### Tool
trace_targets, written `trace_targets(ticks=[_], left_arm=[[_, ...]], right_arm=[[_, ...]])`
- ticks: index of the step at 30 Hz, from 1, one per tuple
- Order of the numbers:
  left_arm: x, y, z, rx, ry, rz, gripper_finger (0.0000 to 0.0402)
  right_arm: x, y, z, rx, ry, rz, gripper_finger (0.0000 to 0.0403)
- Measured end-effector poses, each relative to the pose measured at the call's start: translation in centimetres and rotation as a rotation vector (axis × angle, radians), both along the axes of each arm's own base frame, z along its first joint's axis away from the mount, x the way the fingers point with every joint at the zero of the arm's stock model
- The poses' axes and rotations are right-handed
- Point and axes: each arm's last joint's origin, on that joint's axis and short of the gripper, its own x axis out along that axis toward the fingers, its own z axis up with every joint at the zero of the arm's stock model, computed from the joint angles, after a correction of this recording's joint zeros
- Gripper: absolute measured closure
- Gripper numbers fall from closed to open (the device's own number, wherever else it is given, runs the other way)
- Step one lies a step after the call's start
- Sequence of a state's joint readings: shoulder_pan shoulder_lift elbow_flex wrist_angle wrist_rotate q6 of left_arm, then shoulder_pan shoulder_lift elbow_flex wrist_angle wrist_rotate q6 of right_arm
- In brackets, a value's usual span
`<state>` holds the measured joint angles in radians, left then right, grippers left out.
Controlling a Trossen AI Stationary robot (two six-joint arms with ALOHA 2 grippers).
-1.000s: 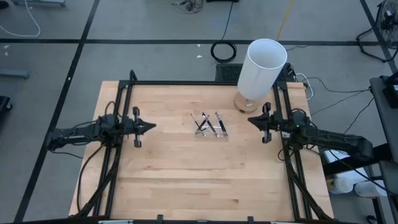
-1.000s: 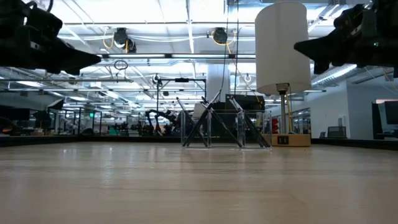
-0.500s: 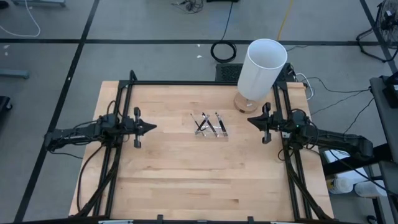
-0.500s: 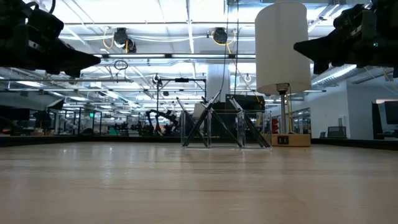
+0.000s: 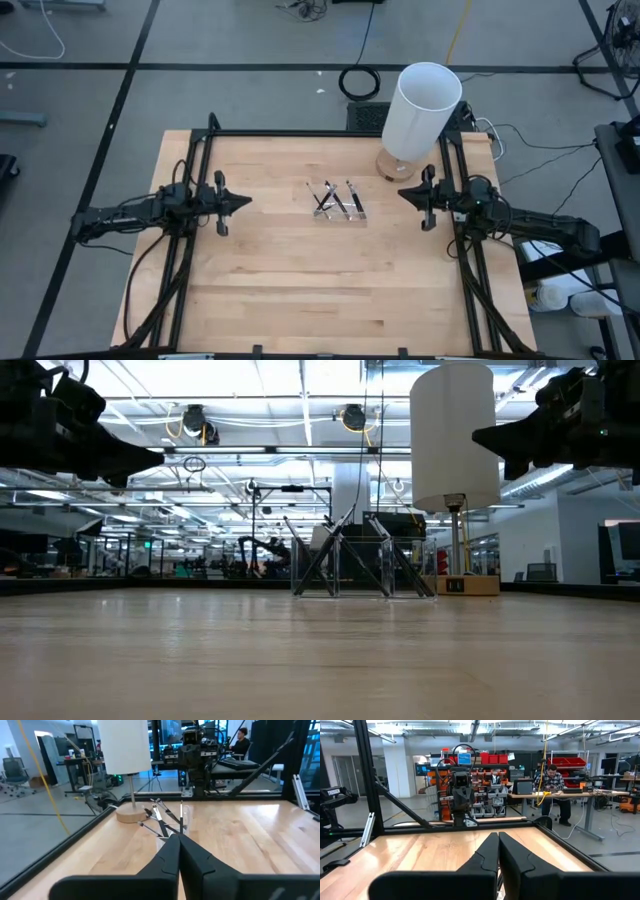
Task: Put items in baskets/containers
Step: Return to Home Position
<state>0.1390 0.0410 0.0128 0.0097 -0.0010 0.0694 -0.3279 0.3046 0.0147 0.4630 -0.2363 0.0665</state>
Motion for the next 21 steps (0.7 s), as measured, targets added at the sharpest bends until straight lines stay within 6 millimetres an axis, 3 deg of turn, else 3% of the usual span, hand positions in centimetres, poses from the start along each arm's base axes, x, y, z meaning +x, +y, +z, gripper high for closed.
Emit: trace_targets(ticks=[11, 21], left_arm=[[0.01, 0.01, 0.41, 0.01, -0.047, 0.003, 0.0347], [0.01, 0.01, 0.43, 0.01, -0.048, 0.003, 0.0339]], right_arm=[[0.0, 0.0, 0.0, -0.001, -0.002, 0.0, 0.0403], [0.0, 0.0, 0.0, -0.001, -0.002, 0.001, 0.0403]])
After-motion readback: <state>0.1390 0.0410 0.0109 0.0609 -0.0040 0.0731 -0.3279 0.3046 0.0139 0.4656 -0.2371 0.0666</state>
